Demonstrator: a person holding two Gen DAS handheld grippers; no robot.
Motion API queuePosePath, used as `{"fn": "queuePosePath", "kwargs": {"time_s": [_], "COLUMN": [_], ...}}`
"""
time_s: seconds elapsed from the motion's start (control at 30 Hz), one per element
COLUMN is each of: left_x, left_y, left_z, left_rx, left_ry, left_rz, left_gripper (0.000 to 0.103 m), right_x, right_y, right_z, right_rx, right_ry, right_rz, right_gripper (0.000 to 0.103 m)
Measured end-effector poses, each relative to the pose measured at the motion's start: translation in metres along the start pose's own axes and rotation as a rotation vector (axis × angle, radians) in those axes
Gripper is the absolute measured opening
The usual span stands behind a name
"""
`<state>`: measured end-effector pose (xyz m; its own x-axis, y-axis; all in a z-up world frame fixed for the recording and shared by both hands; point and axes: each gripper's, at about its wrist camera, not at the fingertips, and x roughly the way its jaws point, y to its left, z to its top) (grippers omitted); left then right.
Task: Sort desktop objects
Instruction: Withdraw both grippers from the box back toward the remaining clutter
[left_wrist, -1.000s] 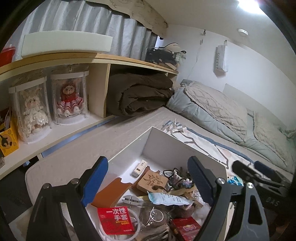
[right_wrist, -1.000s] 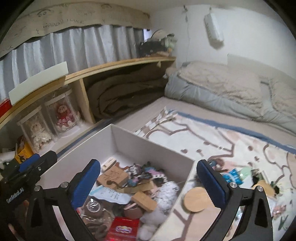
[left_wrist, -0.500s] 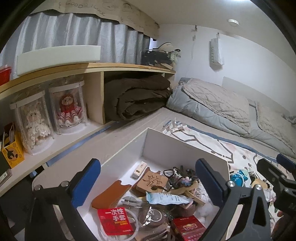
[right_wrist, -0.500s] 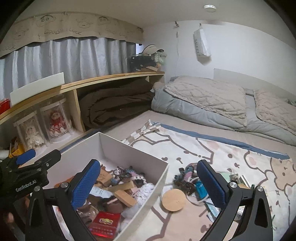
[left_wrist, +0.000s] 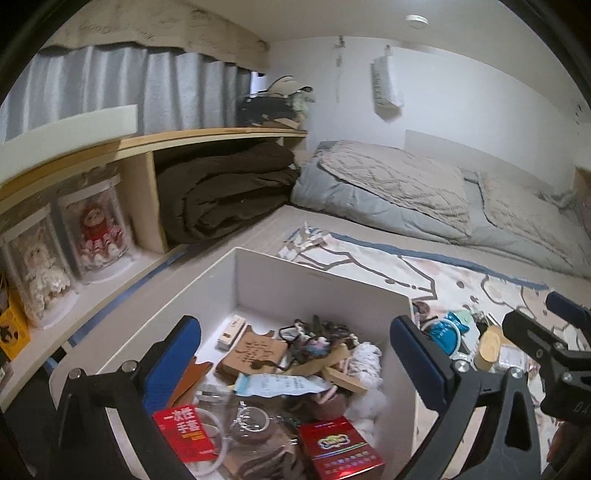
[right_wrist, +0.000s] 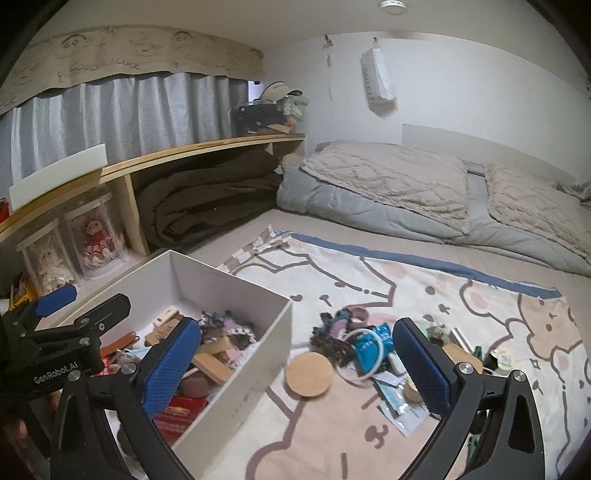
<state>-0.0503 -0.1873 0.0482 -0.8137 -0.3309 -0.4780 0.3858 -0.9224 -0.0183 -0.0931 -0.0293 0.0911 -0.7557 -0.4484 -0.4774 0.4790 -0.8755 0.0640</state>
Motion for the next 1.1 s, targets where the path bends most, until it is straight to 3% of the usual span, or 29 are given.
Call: {"fn": "queuePosePath", "kwargs": {"time_s": [0.57,1.1], "left_x": [0.001,-0.005], "left_y": [-0.062,-0.107], "left_z": [-0.008,-0.019], "left_rx": [0.052,0.098], "left_ry": [0.036,0.027], "left_rz": [-0.171,-0.243], "left_gripper": [0.103,0.103], "right_x": [-0.028,-0.059], "right_y": [-0.065,-0.116], "right_z": [-0.023,-0.046], "right_rx": [0.023,0.064], "right_ry": [0.026,-0.005], "right_rz": [-0.105,-0.215], "right_gripper": [0.103,0.103]}}
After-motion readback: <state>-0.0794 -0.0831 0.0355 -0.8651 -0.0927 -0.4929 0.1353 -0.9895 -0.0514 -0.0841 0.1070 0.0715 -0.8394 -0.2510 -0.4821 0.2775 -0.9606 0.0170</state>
